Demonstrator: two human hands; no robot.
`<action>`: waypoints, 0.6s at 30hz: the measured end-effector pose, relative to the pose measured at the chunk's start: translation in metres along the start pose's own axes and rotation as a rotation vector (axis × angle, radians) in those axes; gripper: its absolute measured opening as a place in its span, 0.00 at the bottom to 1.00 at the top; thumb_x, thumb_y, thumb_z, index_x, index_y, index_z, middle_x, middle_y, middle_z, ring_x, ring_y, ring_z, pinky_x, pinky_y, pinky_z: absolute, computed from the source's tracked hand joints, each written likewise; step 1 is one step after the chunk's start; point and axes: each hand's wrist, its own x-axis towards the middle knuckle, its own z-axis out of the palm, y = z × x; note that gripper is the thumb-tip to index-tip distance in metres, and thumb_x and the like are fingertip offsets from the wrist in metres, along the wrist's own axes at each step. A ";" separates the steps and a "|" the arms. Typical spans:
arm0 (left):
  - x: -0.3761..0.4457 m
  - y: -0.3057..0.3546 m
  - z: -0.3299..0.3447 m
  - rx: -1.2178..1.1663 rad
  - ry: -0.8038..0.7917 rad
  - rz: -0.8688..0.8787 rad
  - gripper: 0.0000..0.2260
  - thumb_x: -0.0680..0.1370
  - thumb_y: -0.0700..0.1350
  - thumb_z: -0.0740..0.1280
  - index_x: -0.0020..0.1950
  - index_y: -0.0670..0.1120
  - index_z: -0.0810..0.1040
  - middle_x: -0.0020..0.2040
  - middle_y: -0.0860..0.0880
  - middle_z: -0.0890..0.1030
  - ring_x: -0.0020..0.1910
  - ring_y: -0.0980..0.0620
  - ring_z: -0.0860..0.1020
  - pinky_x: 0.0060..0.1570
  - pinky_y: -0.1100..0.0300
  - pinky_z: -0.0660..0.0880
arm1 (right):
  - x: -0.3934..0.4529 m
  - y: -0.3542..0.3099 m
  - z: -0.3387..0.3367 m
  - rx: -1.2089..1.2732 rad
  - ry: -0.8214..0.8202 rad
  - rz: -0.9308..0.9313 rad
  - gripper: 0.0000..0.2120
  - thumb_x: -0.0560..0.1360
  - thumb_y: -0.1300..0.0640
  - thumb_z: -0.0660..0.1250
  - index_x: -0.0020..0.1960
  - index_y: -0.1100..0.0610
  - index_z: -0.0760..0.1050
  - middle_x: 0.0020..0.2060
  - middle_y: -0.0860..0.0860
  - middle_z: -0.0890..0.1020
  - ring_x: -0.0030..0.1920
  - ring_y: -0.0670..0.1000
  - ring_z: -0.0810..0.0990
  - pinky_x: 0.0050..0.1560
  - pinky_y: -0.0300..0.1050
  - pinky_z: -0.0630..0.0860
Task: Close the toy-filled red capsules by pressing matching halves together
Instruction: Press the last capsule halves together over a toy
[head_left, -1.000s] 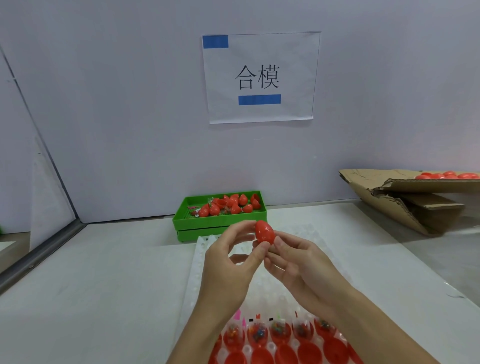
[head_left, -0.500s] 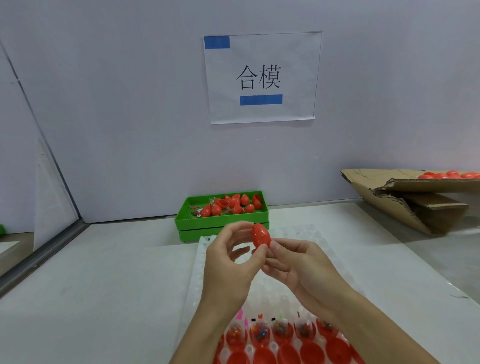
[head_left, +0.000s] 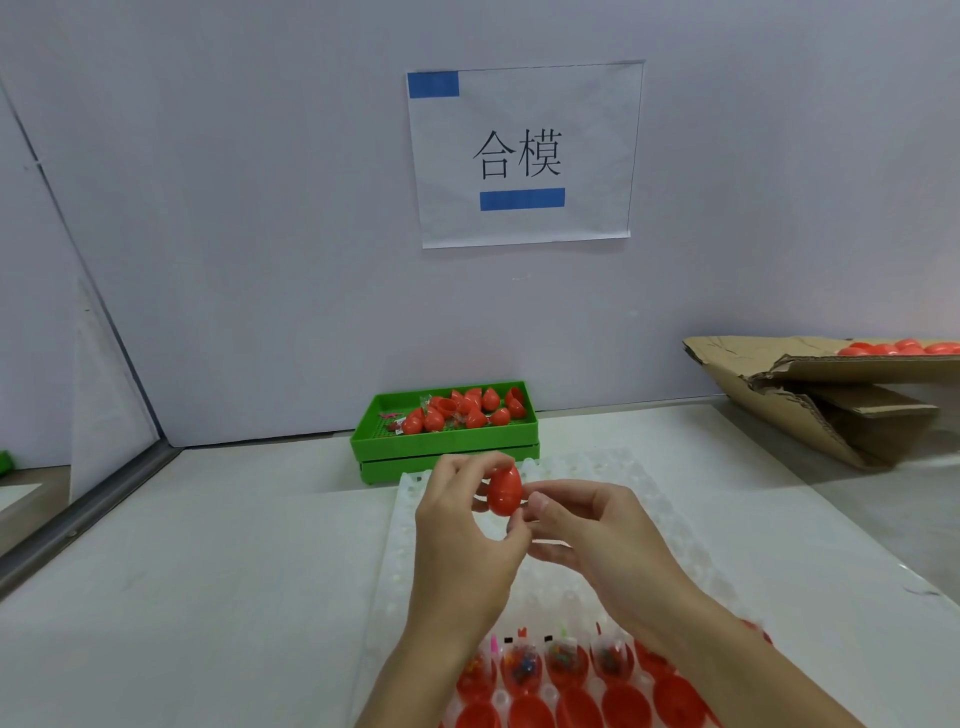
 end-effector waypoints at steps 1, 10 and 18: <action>0.000 0.001 0.000 -0.001 -0.007 0.007 0.24 0.71 0.38 0.77 0.51 0.65 0.73 0.51 0.59 0.76 0.53 0.63 0.75 0.47 0.75 0.73 | 0.000 0.000 0.000 -0.012 0.006 -0.015 0.06 0.79 0.61 0.68 0.52 0.56 0.84 0.44 0.52 0.88 0.46 0.52 0.87 0.49 0.48 0.84; 0.000 0.002 -0.004 -0.177 -0.176 -0.015 0.22 0.76 0.41 0.74 0.62 0.62 0.73 0.57 0.63 0.77 0.59 0.61 0.76 0.54 0.69 0.76 | 0.003 -0.003 -0.006 0.014 -0.020 -0.009 0.08 0.79 0.63 0.67 0.53 0.58 0.84 0.45 0.53 0.88 0.47 0.52 0.87 0.48 0.44 0.83; 0.002 -0.008 -0.003 -0.003 -0.141 -0.043 0.19 0.72 0.48 0.77 0.60 0.59 0.77 0.52 0.64 0.79 0.54 0.64 0.77 0.50 0.77 0.71 | -0.001 -0.010 -0.007 -0.149 -0.026 -0.057 0.08 0.77 0.57 0.71 0.56 0.53 0.81 0.44 0.51 0.87 0.44 0.49 0.87 0.46 0.43 0.83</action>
